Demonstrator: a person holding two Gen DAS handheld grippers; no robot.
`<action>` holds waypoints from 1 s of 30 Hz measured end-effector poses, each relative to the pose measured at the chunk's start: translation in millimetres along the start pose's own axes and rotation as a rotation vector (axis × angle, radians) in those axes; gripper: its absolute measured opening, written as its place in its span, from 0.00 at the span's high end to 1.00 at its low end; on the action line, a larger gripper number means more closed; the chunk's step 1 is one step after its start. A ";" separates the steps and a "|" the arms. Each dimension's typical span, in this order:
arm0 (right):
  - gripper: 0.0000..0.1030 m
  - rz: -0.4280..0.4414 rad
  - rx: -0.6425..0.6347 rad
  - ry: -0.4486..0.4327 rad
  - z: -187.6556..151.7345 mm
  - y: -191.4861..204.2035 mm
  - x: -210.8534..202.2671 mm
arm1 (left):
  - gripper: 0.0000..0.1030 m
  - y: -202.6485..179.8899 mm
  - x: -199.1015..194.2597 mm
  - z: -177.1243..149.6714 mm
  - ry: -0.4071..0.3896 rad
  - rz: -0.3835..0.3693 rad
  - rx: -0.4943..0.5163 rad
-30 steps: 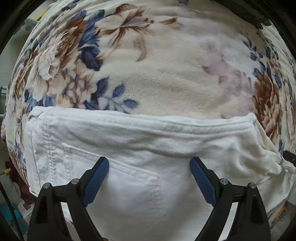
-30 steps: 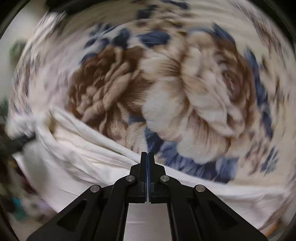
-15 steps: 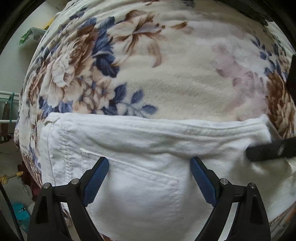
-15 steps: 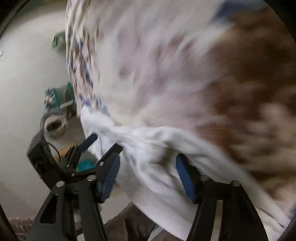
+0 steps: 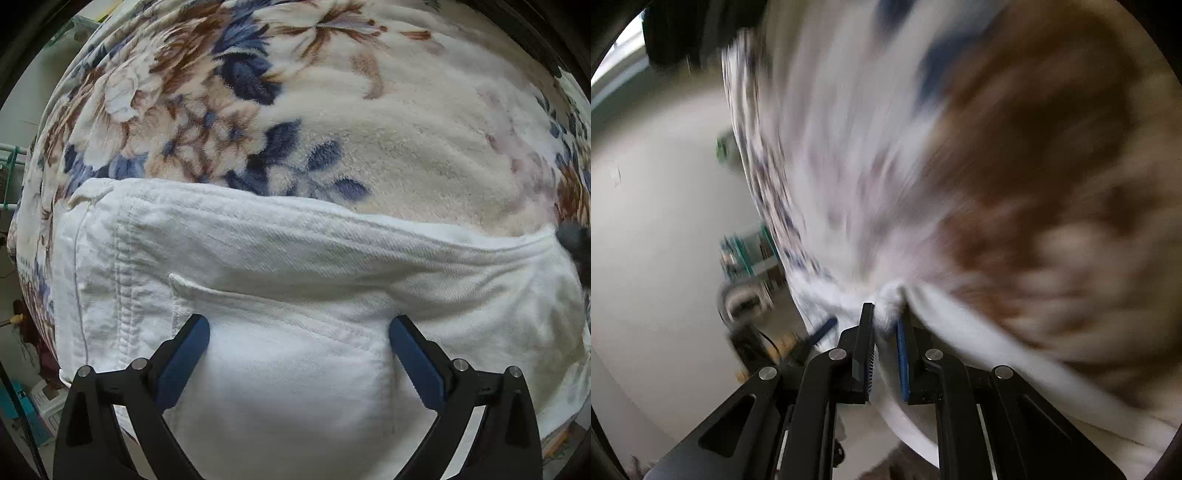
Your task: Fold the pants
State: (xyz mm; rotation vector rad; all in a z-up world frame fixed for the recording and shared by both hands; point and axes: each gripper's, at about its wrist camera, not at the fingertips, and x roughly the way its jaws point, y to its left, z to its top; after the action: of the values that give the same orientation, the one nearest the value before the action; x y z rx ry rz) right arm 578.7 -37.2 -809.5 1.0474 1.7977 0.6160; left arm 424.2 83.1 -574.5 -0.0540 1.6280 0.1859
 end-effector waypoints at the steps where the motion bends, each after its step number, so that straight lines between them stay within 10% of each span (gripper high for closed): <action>1: 0.90 -0.019 -0.002 -0.047 0.6 -2.9 -20.8 | 0.02 -0.4 -1.3 -0.2 -0.001 0.001 -0.001; 5: 0.86 0.012 -0.051 0.012 4.7 12.5 -38.7 | 0.02 -0.5 -9.2 0.3 0.003 -0.012 -0.012; 8: 0.28 -0.071 -0.170 0.123 -2.9 41.7 -12.9 | 0.02 -1.0 -18.4 1.5 0.004 -0.033 -0.026; 9: 0.25 -0.126 -0.207 0.163 -7.2 45.3 2.4 | 0.02 -3.2 -22.4 0.9 -0.003 -0.036 -0.022; 12: 0.36 -0.227 -0.228 0.269 -11.4 32.7 39.3 | 0.02 -11.1 -29.9 1.2 -0.027 -0.018 0.022; 13: 0.47 -0.258 -0.245 0.276 -11.9 34.0 44.6 | 0.02 -14.4 -29.5 1.8 -0.031 -0.004 0.042; 14: 0.82 -0.304 -0.273 0.292 -13.5 35.8 50.3 | 0.02 -19.5 -26.1 1.0 -0.026 0.028 0.073; 15: 0.88 -0.326 -0.272 0.293 -11.9 35.8 49.9 | 0.02 -20.7 -20.2 0.3 -0.011 0.047 0.091; 21: 0.81 -0.306 -0.277 0.137 -8.6 48.7 -33.1 | 0.02 -10.9 -24.6 -2.9 0.029 -0.077 0.020; 24: 0.54 -0.448 -0.353 0.083 -29.7 48.1 -78.7 | 0.02 -23.1 -47.9 6.5 -0.002 -0.158 0.041; 30: 0.53 -0.731 -0.415 0.079 -67.1 13.9 -116.4 | 0.02 -76.7 -54.1 21.3 -0.024 -0.225 0.170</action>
State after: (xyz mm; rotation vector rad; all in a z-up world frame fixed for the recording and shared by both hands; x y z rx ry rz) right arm 547.1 -128.2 -714.8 0.0607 1.8456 0.5329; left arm 460.2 6.5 -528.6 -0.1035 1.5947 -0.1249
